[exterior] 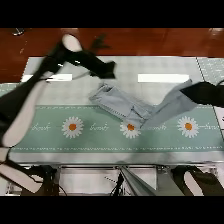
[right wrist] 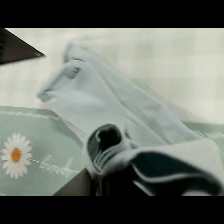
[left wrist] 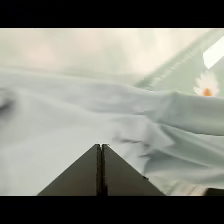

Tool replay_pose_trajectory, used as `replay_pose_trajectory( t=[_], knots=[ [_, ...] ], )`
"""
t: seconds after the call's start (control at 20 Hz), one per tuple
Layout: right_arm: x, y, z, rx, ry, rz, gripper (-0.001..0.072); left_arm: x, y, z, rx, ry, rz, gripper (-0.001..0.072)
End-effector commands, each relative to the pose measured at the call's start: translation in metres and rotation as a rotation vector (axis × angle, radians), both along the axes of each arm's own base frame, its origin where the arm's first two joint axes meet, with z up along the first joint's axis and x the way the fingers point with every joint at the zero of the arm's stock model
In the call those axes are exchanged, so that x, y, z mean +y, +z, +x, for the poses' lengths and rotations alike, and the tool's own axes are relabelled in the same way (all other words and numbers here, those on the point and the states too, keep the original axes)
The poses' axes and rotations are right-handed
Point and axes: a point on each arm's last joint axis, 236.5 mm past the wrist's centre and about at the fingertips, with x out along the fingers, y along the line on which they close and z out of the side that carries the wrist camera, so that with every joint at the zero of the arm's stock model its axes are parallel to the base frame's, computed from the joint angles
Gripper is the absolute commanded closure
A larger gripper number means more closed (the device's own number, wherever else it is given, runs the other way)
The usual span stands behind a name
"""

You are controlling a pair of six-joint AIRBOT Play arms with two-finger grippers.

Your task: Fold the shirts.

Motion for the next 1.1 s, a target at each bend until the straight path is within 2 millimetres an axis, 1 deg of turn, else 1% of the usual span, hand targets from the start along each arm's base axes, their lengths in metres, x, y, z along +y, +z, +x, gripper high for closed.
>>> replay_pose_trajectory(
  t=[0.0,0.05,0.1,0.15,0.2,0.25,0.35,0.4,0.5,0.55,0.65,0.75,0.95,1.0,1.05],
  knots=[
    [0.064,0.003,0.044,-0.059,0.081,0.089,0.0684,0.119,0.071,-0.006,-0.208,0.128,0.120,0.0681],
    [0.088,-0.003,0.060,-0.057,0.117,0.095,0.0684,0.142,0.094,-0.016,-0.302,0.193,0.146,0.0681],
    [0.111,-0.011,0.073,-0.045,0.151,0.097,0.0684,0.158,0.112,-0.030,-0.380,0.245,0.160,0.0681],
    [0.135,-0.024,0.088,-0.023,0.186,0.094,0.0684,0.168,0.125,-0.047,-0.441,0.285,0.157,0.0681],
    [0.156,-0.038,0.100,0.004,0.215,0.090,0.0684,0.174,0.131,-0.067,-0.484,0.313,0.145,0.0681],
    [0.177,-0.056,0.112,0.032,0.244,0.083,0.0683,0.177,0.129,-0.088,-0.497,0.327,0.136,0.0681],
    [0.211,-0.091,0.133,0.095,0.286,0.077,0.0683,0.176,0.109,-0.127,-0.448,0.345,0.115,0.0681],
    [0.224,-0.106,0.139,0.126,0.306,0.080,0.0683,0.175,0.095,-0.143,-0.422,0.347,0.111,0.0681],
    [0.246,-0.131,0.148,0.168,0.342,0.073,0.0683,0.176,0.066,-0.162,-0.373,0.347,0.118,0.0681],
    [0.255,-0.140,0.150,0.189,0.358,0.075,0.0683,0.176,0.054,-0.167,-0.346,0.346,0.125,0.0681],
    [0.265,-0.152,0.146,0.233,0.378,0.094,0.0683,0.176,0.039,-0.168,-0.312,0.343,0.136,0.0681],
    [0.266,-0.158,0.147,0.241,0.377,0.090,0.0683,0.175,0.034,-0.164,-0.295,0.346,0.135,0.0681],
    [0.265,-0.159,0.145,0.249,0.383,0.085,0.0683,0.169,0.034,-0.152,-0.292,0.370,0.094,0.0681],
    [0.265,-0.159,0.145,0.249,0.383,0.085,0.0635,0.168,0.033,-0.150,-0.286,0.372,0.087,0.0681],
    [0.265,-0.159,0.144,0.251,0.385,0.085,0.0320,0.167,0.031,-0.149,-0.280,0.373,0.086,0.0681]
  ],
)
